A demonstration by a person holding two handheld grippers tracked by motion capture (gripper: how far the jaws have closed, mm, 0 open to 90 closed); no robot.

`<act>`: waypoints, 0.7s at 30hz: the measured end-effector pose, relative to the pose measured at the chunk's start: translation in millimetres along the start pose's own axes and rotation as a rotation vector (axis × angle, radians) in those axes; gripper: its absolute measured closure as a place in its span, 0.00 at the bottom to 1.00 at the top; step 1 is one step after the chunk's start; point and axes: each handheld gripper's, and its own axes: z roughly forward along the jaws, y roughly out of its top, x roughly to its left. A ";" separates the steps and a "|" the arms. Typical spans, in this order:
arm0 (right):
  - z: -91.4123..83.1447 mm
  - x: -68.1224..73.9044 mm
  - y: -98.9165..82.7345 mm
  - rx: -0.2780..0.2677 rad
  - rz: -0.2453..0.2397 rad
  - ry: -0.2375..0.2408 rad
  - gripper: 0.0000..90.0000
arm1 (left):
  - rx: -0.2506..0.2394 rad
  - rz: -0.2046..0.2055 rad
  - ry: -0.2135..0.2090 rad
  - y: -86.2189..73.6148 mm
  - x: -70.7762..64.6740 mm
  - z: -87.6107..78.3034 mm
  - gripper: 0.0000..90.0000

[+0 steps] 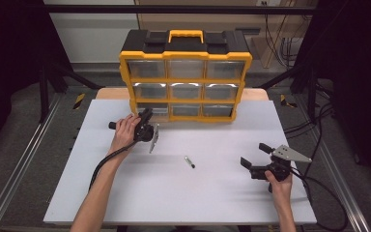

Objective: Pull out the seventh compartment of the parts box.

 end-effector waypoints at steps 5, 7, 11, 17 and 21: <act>0.2 0.1 -0.1 0.001 -0.001 0.001 0.00 | 0.000 0.003 -0.001 0.4 -0.3 -3.5 0.86; 0.3 0.2 -0.2 0.001 0.000 0.002 0.00 | -0.004 0.001 -0.001 0.5 -0.7 -4.2 0.86; 0.2 0.2 -0.2 0.001 0.000 0.002 0.00 | -0.005 -0.002 0.002 0.9 -1.6 -6.3 0.86; 0.2 0.1 -0.1 0.001 0.001 0.002 0.00 | -0.007 -0.003 0.005 1.3 -2.8 -9.5 0.86; -0.1 0.0 0.0 -0.001 0.001 0.002 0.00 | -0.011 -0.001 0.006 1.6 -3.2 -11.1 0.86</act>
